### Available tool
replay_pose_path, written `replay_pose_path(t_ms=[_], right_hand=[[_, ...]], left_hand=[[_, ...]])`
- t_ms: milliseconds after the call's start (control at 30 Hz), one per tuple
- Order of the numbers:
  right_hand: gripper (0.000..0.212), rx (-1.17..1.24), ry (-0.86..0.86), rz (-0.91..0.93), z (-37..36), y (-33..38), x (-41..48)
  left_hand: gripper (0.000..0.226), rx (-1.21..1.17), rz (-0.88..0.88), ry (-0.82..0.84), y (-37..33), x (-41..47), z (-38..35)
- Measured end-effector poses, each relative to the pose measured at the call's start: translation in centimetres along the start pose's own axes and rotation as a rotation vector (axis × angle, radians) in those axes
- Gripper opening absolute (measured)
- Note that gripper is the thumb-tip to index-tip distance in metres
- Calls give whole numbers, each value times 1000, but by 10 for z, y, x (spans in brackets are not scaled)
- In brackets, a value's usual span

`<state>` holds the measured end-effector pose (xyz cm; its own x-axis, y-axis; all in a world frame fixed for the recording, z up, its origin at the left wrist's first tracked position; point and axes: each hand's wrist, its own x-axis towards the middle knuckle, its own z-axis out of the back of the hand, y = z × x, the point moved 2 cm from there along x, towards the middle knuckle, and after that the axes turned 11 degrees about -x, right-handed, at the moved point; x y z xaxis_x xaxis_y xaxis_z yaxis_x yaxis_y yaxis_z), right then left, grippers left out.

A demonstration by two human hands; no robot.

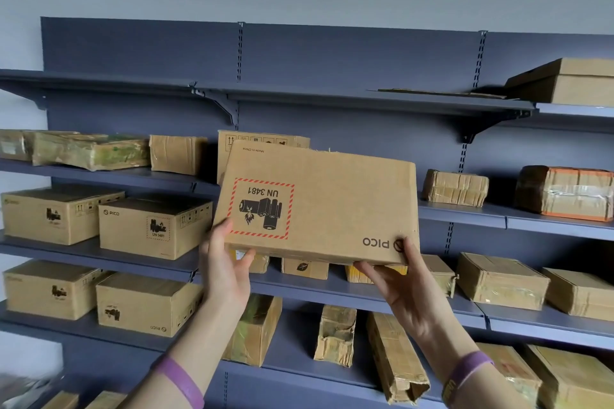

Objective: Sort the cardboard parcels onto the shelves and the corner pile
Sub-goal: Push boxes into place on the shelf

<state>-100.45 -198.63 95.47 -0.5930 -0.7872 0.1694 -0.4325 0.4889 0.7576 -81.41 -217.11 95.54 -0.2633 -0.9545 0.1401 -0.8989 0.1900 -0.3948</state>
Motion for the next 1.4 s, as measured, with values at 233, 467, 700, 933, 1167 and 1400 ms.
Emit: replay_pose_path(t_ms=[233, 467, 700, 933, 1167, 1400], right_hand=[[47, -31, -112, 93, 3, -4, 1], [53, -21, -180, 258, 25, 6, 0], [46, -42, -285, 193, 40, 6, 2], [81, -105, -265, 91, 37, 0, 5], [77, -425, 4, 114, -1, -26, -8], [82, -357, 123, 198, -25, -42, -16]], left_hand=[[41, 15, 42, 62, 2, -4, 1], [57, -41, 220, -22, -2, -4, 16], [57, -177, 570, 132, 15, -20, 14], [50, -290, 561, 115, 23, -24, 12], [52, -49, 300, 9, 34, -21, 2], [84, -36, 165, 125, 38, -14, -3]])
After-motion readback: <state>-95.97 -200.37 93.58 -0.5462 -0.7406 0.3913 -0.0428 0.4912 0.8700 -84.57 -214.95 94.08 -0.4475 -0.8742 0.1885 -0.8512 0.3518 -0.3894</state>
